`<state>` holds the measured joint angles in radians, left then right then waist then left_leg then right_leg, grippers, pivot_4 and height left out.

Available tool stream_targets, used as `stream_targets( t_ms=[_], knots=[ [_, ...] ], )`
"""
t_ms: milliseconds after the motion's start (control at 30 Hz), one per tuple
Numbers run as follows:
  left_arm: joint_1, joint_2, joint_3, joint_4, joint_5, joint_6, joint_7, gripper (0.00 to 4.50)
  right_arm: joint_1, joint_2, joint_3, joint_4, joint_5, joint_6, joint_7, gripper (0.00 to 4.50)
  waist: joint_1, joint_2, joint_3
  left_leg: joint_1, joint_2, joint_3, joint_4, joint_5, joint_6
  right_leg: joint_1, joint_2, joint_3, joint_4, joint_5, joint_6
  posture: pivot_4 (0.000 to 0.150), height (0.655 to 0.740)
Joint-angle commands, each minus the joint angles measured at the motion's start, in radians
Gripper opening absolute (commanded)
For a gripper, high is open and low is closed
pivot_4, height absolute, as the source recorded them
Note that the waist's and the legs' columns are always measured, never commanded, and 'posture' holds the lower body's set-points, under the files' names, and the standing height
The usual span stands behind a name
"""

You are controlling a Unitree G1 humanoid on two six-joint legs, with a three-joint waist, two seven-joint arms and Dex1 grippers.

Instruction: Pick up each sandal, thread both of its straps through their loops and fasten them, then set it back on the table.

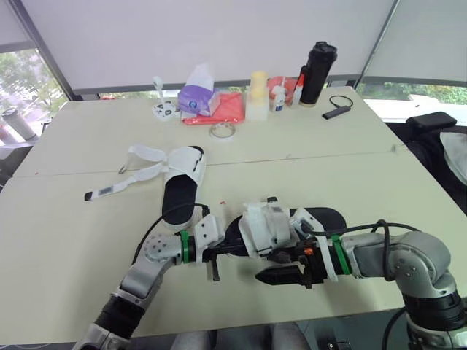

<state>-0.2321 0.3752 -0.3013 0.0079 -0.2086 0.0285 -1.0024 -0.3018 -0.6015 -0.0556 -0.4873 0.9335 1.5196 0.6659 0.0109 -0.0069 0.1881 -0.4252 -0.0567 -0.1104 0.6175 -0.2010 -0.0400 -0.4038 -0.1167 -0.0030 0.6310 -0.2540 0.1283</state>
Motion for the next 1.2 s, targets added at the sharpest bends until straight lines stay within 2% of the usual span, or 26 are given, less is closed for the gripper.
stream_targets(
  t_ms=[33, 533, 600, 667, 867, 1200],
  knots=[
    [0.001, -0.003, -0.020, 0.012, 0.007, -0.006, -0.016, 0.00, -0.026, 0.023, -0.041, -0.064, 0.049, -0.004, -0.028, 4.43, 0.000, 0.000, 0.000, 0.000, 0.000, 0.000, 0.000, 0.000, 0.000, 0.000, 0.000, 0.000, 0.000, 0.000, 0.000, 0.150, 0.7400],
    [-0.011, -0.009, -0.014, 0.029, 0.010, -0.012, -0.021, 0.00, -0.034, 0.031, -0.014, -0.066, 0.077, 0.000, -0.075, 4.43, 0.000, 0.000, 0.000, 0.000, 0.000, 0.000, 0.000, 0.000, 0.000, 0.000, 0.000, 0.000, 0.000, -0.001, -0.001, 0.150, 0.7400],
    [-0.011, -0.010, -0.013, 0.029, 0.010, -0.013, -0.020, 0.00, -0.035, 0.036, -0.017, -0.061, 0.079, 0.004, -0.080, 3.92, 0.000, 0.000, 0.000, 0.000, 0.000, 0.000, 0.000, 0.000, 0.000, 0.000, 0.000, 0.000, 0.000, -0.001, -0.001, 0.150, 0.7400],
    [-0.010, -0.011, -0.013, 0.028, 0.010, -0.014, -0.019, 0.00, -0.037, 0.039, -0.019, -0.059, 0.083, 0.007, -0.084, 3.17, 0.000, 0.000, 0.000, 0.000, 0.000, 0.000, 0.000, 0.000, 0.000, 0.000, 0.000, 0.000, 0.000, -0.001, -0.001, 0.150, 0.7400],
    [-0.003, -0.009, -0.013, 0.022, 0.010, -0.014, -0.018, 0.00, -0.038, 0.038, -0.032, -0.066, 0.106, 0.018, -0.091, 0.04, 0.000, 0.000, 0.000, 0.000, 0.000, 0.000, 0.000, 0.000, 0.000, 0.000, 0.000, 0.000, 0.000, -0.001, -0.001, 0.150, 0.7400],
    [-0.004, -0.009, -0.013, 0.024, 0.012, -0.016, -0.020, 0.00, 0.008, -0.025, -0.025, -0.100, 0.136, 0.007, -0.088, 0.04, 0.002, 0.000, 0.000, 0.000, 0.000, 0.000, 0.000, 0.000, 0.000, 0.000, 0.000, 0.000, -0.001, -0.001, -0.001, 0.150, 0.7400]
  ],
)
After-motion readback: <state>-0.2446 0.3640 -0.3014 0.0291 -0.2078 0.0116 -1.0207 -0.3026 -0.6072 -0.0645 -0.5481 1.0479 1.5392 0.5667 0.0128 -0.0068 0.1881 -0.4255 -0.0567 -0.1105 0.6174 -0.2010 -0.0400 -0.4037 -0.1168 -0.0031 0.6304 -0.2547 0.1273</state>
